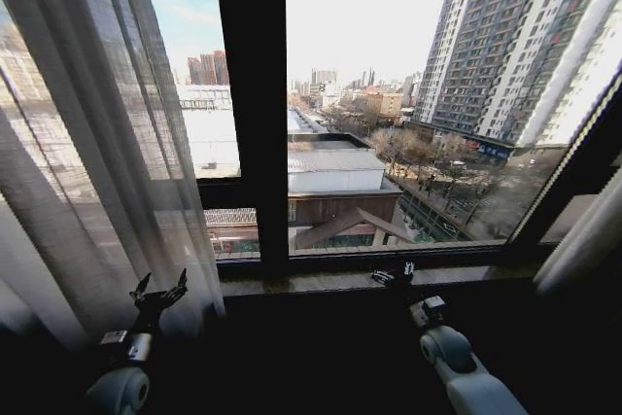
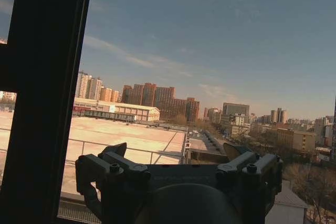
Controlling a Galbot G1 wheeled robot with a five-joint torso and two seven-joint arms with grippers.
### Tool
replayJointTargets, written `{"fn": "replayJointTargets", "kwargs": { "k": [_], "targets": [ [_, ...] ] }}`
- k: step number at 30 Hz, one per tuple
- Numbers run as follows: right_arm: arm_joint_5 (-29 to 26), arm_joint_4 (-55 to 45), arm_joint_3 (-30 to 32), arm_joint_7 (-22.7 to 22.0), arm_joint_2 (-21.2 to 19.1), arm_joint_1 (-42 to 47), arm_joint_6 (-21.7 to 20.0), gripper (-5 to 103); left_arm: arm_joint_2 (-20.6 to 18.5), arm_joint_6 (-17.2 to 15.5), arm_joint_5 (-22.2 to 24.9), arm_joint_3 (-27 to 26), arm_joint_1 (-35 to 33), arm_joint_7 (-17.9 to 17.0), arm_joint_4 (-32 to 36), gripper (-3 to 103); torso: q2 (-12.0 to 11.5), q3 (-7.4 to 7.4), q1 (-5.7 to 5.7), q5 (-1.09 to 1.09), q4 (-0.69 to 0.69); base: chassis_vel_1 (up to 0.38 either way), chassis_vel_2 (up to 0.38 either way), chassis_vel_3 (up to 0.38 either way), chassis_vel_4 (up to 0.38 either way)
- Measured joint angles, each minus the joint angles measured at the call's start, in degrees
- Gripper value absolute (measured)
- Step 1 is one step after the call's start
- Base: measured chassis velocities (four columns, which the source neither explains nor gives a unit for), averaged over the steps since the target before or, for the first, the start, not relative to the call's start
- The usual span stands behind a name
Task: Open the curtains by pulling them apart, changing their state from closed to fully open.
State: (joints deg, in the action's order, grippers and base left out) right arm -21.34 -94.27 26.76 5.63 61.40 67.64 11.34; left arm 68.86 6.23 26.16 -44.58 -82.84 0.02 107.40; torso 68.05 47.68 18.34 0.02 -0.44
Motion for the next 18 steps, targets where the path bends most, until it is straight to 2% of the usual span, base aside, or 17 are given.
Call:
{"fn": "replayJointTargets", "kwargs": {
  "k": [18],
  "targets": [
    [0.0,0.0,0.0,0.0,0.0,0.0,0.0,100,0.0,0.0,0.0,0.0,0.0,0.0,0.0,100,0.0,0.01,0.03,-0.01,0.01,0.000,0.000,0.000,0.000]
  ]
}}
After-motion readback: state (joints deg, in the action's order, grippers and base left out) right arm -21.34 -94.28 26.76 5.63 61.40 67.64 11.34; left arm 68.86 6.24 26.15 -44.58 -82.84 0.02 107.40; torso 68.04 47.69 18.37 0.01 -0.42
